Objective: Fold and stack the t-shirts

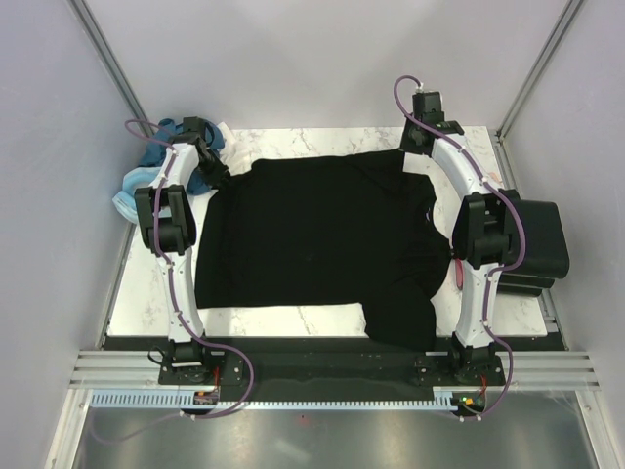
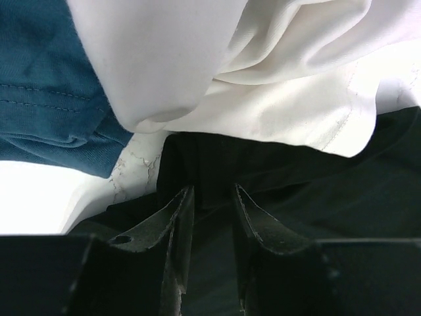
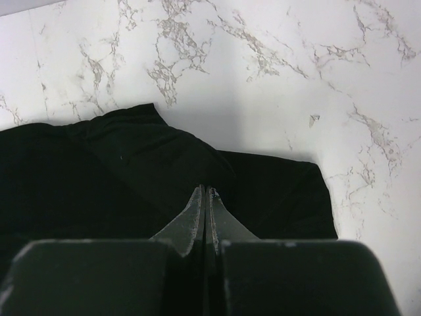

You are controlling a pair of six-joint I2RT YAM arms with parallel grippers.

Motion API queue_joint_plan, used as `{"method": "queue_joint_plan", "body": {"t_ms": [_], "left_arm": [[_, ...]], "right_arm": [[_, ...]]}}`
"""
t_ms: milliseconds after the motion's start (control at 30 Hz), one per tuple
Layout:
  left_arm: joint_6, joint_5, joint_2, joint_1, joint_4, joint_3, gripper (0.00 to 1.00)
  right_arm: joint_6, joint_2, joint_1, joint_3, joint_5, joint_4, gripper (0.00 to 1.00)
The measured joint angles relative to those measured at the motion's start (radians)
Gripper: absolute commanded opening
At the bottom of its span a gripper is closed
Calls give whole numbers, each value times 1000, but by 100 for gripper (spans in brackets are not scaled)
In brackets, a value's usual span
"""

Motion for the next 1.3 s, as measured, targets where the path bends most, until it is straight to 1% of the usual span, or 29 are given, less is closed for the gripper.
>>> {"method": "queue_joint_plan", "body": {"t_ms": [167, 267, 400, 733, 1000, 1300], "left_arm": [[0, 0, 0, 0, 0, 0, 36], [0, 0, 0, 0, 0, 0, 29], [1, -1, 0, 0, 0, 0, 2], [10, -10, 0, 0, 4, 2, 2], [6, -54, -4, 0, 34, 2, 2], [-9, -59, -76, 0, 48, 2, 2]], "right_arm": [[0, 8, 0, 0, 0, -3, 0], [0, 8, 0, 0, 0, -3, 0], [0, 8, 0, 0, 0, -3, 0], [4, 8, 0, 0, 0, -4, 0], [4, 8, 0, 0, 4, -3, 0], [3, 8, 0, 0, 3, -4, 0]]}}
